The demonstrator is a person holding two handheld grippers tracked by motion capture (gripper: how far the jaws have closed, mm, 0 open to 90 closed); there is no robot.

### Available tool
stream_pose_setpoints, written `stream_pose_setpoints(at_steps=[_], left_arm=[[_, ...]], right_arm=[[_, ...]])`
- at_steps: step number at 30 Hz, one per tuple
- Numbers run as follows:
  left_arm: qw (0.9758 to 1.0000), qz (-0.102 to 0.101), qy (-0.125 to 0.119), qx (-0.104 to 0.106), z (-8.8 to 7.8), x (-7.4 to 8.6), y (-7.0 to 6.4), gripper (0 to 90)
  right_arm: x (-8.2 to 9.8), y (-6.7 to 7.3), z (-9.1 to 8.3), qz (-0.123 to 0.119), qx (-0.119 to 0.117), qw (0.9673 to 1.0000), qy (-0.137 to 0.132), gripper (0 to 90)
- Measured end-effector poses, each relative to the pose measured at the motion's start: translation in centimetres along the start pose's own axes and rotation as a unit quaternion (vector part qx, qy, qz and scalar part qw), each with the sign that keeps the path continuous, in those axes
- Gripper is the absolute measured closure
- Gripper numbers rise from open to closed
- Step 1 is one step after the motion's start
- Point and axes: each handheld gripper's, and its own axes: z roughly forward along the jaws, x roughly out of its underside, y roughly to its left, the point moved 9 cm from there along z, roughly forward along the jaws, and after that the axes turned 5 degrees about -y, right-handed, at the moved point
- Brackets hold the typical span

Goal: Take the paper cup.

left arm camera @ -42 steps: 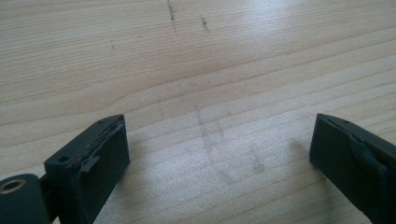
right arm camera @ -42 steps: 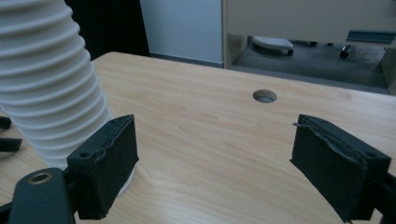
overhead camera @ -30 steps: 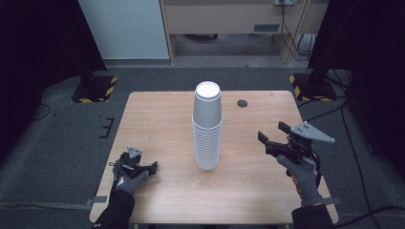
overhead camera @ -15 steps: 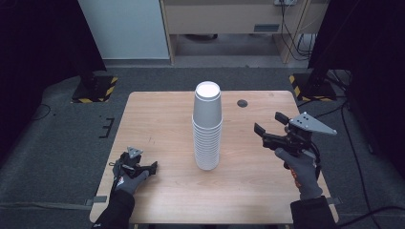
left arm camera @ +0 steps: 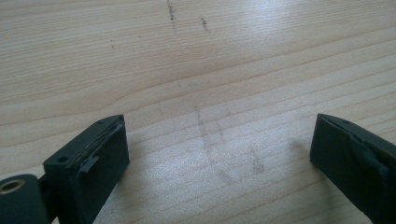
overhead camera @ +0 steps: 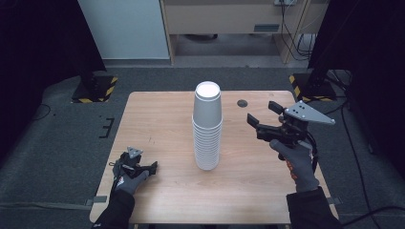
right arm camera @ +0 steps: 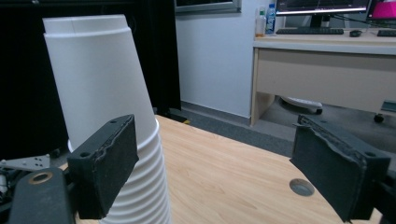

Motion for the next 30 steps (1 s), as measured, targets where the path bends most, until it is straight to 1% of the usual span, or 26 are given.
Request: stream_pose_setpoints(at_steps=[2,9,12,15,17,20,21,22,23,25,26,30], left_arm=[[1.0,0.0,0.0,0.0,0.0,0.0,0.0,3.4],[1.0,0.0,0.0,0.0,0.0,0.0,0.0,3.4],[1.0,0.0,0.0,0.0,0.0,0.0,0.0,3.4],[1.0,0.0,0.0,0.0,0.0,0.0,0.0,3.4],[1.0,0.0,0.0,0.0,0.0,0.0,0.0,3.3],[1.0,0.0,0.0,0.0,0.0,0.0,0.0,3.3],[1.0,0.0,0.0,0.0,0.0,0.0,0.0,3.3],[1.0,0.0,0.0,0.0,0.0,0.0,0.0,3.3],[1.0,0.0,0.0,0.0,0.0,0.0,0.0,3.3],[1.0,0.0,0.0,0.0,0.0,0.0,0.0,3.3],[1.0,0.0,0.0,0.0,0.0,0.0,0.0,3.3],[1.0,0.0,0.0,0.0,0.0,0.0,0.0,3.3]], right_arm=[[-0.5,0.4,0.5,-0.005,-0.005,1.0,-0.002,14.5],[-1.0,1.0,1.5,-0.005,-0.012,0.9999,-0.002,14.5],[-1.1,1.6,2.1,-0.008,-0.021,0.9997,0.001,14.5],[-1.3,1.9,2.3,-0.007,-0.025,0.9997,-0.001,14.5],[-1.4,2.3,2.6,-0.008,-0.033,0.9994,-0.002,14.5],[-1.4,3.0,3.1,-0.003,-0.043,0.9991,-0.003,14.5],[-1.4,3.0,3.1,-0.003,-0.043,0.9991,-0.003,14.5],[-1.3,3.4,3.3,0.0,-0.05,0.9988,-0.001,14.5],[-1.3,3.4,3.3,0.0,-0.05,0.9988,-0.001,14.5],[-1.1,4.0,3.7,0.003,-0.061,0.9982,-0.002,14.5],[-1.1,4.0,3.7,0.003,-0.061,0.9982,-0.002,14.5],[-0.8,4.8,4.3,0.004,-0.071,0.9975,0.0,14.5]])
